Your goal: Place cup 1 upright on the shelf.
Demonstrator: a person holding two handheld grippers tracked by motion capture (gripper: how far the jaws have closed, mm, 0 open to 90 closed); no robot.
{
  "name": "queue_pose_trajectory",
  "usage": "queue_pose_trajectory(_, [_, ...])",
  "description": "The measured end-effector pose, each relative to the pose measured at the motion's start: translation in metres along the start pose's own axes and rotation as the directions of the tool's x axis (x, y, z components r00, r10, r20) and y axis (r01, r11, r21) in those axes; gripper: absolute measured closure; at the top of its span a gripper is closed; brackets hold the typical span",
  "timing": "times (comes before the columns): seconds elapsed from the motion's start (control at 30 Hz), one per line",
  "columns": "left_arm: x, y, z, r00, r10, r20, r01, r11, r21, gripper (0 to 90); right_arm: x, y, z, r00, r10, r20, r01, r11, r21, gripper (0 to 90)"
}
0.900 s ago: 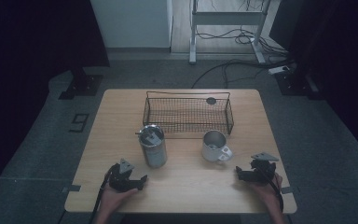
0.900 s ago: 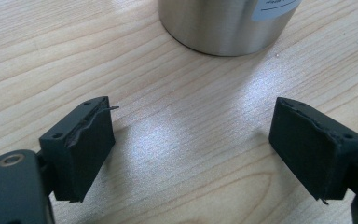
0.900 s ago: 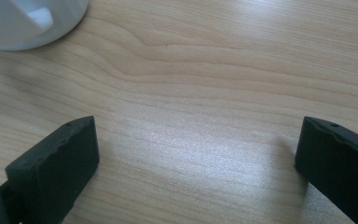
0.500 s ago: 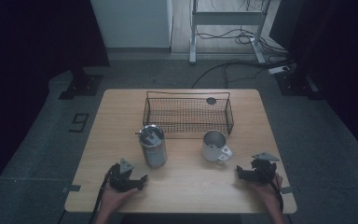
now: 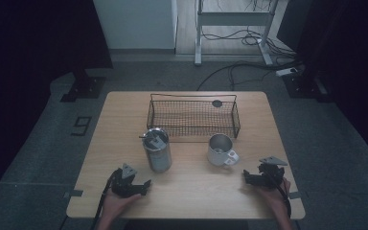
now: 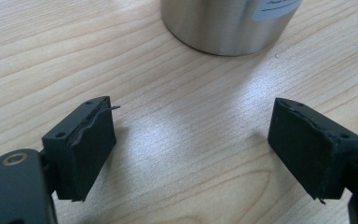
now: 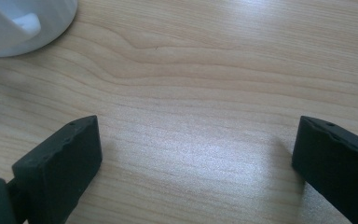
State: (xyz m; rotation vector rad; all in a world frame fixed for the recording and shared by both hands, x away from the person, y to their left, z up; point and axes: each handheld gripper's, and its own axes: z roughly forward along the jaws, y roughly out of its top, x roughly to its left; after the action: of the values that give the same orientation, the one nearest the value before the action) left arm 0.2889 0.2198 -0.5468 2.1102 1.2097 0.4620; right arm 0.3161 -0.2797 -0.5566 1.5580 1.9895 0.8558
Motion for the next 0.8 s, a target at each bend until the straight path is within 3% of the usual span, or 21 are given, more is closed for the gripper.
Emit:
queue_pose_trajectory(0.3, [0.006, 0.003, -0.003, 0.9978, -0.05, -0.043, 0.051, 0.9987, 0.01, 12.7, -0.002, -0.002, -0.002, 1.0, 0.007, 0.002, -0.007, 1.0, -0.01, 4.1])
queue_pose_trajectory(0.5, [0.001, 0.009, -0.018, 0.9951, -0.084, -0.053, 0.08, 0.9949, -0.061, 12.5, -0.003, -0.002, -0.002, 0.9999, -0.002, -0.011, 0.002, 1.0, -0.008, 3.1])
queue_pose_trajectory(0.6, [-0.002, 0.013, -0.027, 0.9955, -0.078, -0.053, 0.074, 0.9948, -0.07, 12.4, -0.004, -0.002, -0.003, 0.9997, 0.004, -0.023, -0.004, 1.0, -0.01, 3.2])
queue_pose_trajectory(0.8, [-0.007, 0.024, -0.049, 0.9969, -0.075, -0.023, 0.07, 0.9865, -0.148, 11.8, -0.004, -0.001, -0.002, 0.9999, 0.004, -0.014, -0.004, 1.0, -0.011, 4.0])
